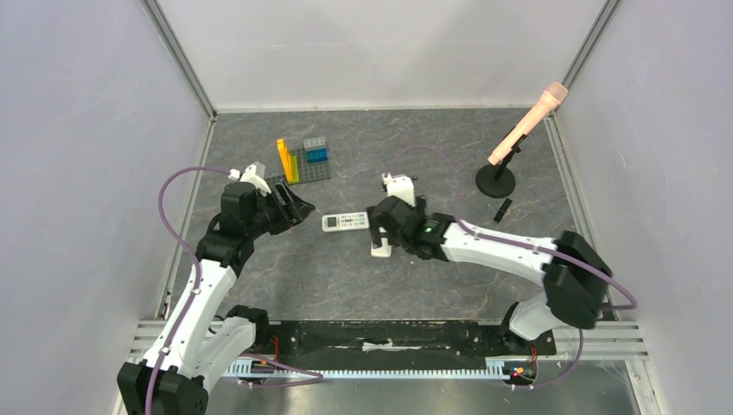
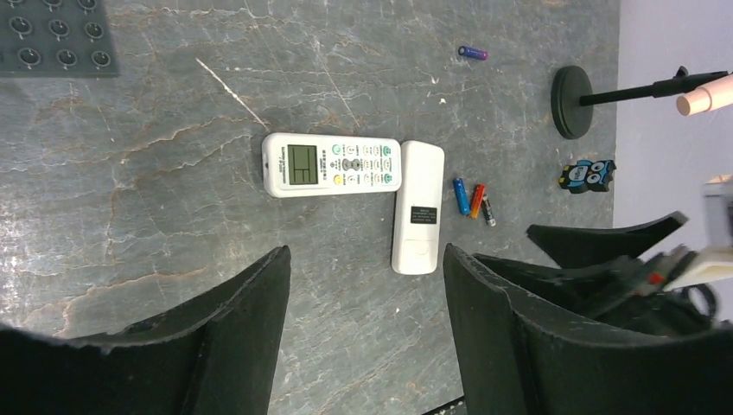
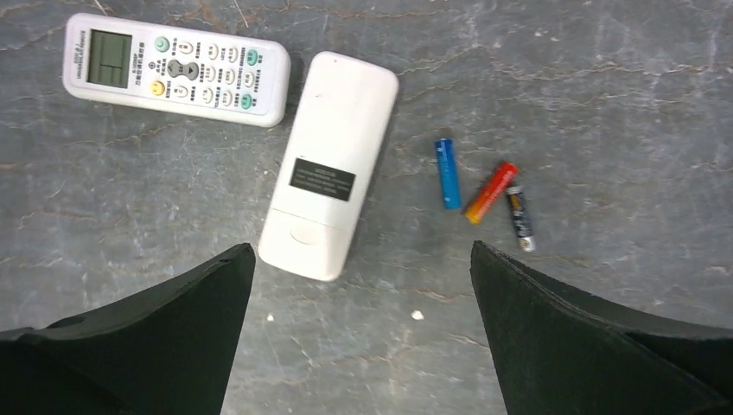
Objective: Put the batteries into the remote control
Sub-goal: Pick up the remote control from the center of the board.
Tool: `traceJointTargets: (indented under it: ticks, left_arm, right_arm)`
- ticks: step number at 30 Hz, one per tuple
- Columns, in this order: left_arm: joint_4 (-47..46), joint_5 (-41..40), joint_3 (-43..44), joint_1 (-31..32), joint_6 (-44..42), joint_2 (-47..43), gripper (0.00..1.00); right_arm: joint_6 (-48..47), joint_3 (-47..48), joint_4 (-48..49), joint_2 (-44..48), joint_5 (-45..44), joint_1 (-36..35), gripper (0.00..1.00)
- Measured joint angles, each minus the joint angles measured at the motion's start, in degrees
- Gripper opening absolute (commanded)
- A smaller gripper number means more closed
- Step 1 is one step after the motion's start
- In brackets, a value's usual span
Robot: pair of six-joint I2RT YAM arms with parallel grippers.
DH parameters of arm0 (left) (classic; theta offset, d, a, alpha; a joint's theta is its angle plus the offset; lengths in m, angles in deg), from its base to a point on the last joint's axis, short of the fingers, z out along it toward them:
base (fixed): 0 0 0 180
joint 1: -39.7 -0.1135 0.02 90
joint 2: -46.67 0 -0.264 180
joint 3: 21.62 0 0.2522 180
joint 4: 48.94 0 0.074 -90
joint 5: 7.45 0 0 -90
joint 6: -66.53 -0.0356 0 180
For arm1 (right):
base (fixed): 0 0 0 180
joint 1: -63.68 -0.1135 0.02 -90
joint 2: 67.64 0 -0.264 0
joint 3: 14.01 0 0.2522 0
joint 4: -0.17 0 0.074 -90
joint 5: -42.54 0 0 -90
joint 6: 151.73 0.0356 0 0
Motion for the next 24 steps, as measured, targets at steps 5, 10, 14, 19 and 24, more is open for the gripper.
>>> traceJointTargets:
  ticks: [5, 10, 14, 19, 24]
  left_arm:
    - [0.20, -0.85, 0.00, 0.00, -0.02, -0.37, 0.70]
    - [1.07, -1.29, 0.00, 0.00, -0.02, -0.48, 0.70]
    - [1.44, -1.49, 0.00, 0.00, -0.02, -0.48, 0.70]
    - [1.44, -1.49, 0.00, 0.00, -0.04, -0.37, 0.70]
    - [1.46, -1.33, 0.00, 0.00, -0.09, 0.26, 0.70]
  right_arm:
    - [4.96, 5.66, -1.79, -10.82, -3.87, -4.04, 0.98]
    - [9.42, 8.31, -3.63, -16.59, -3.58, -4.59, 0.98]
    - [11.87, 8.57, -4.61, -18.99, -2.89, -4.50, 0.98]
    - [14.01, 9.40, -5.73, -22.16, -1.84, -4.50, 0.89]
    - [15.28, 10.82, -6.03, -23.76, -1.42, -4.48, 0.64]
